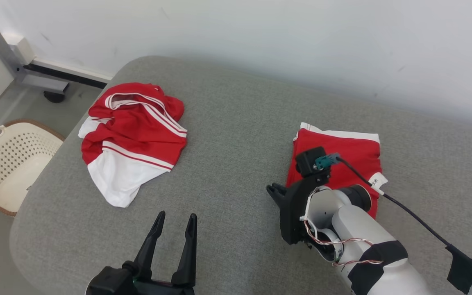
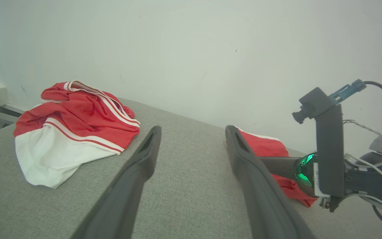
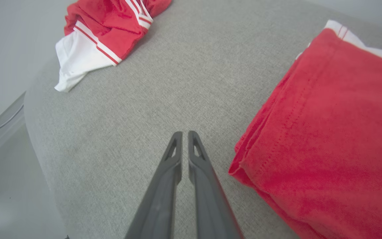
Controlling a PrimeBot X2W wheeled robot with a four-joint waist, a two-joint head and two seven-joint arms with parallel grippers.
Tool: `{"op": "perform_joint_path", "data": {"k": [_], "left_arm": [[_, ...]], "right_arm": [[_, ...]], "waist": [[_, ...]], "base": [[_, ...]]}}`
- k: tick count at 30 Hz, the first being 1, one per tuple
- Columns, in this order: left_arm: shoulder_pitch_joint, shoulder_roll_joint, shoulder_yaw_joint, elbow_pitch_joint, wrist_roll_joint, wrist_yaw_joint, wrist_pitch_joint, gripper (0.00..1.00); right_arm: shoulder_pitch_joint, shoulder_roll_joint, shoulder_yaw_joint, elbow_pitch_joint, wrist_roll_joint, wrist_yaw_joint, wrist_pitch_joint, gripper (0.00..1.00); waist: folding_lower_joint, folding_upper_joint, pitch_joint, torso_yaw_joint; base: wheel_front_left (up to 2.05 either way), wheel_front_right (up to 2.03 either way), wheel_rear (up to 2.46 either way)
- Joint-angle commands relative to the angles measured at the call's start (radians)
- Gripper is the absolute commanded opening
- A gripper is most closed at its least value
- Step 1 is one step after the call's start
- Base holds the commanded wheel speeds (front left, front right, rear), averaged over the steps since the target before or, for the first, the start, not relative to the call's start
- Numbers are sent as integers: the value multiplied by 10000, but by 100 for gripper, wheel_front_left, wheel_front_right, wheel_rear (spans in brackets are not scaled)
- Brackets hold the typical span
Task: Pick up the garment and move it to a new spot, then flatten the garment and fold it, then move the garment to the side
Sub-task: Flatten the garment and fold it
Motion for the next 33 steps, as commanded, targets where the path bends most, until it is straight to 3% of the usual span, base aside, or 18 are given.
{"op": "perform_joint_path", "data": {"k": [1, 9, 17, 25, 33], "left_arm": [[186, 12, 77, 7, 32, -27, -31, 100], [412, 10, 733, -215, -112, 179, -31, 100], [597, 11, 1535, -324, 237, 116, -31, 100], [779, 190, 2012, 85, 713, 186, -31, 100], [880, 361, 2398, 357, 936, 24, -31, 100]], "right_arm": [[-17, -4, -103, -115, 135, -23, -196, 100], [773, -6, -1820, -1051, -282, -23, -1659, 100], [3021, 7, -4070, -3458, -1869, -23, -3169, 100], [5226, 2, -4833, -5426, -2173, -23, -4278, 100], [6439, 3, -4948, -5628, -2031, -23, -5018, 100]], "waist": [[0, -1, -151, -178], [0, -1, -631, -927], [0, -1, -905, -1845], [0, -1, -976, -2786], [0, -1, -1050, -3593]], "base": [[0, 0, 0], [0, 0, 0], [0, 0, 0], [0, 0, 0], [0, 0, 0]]}}
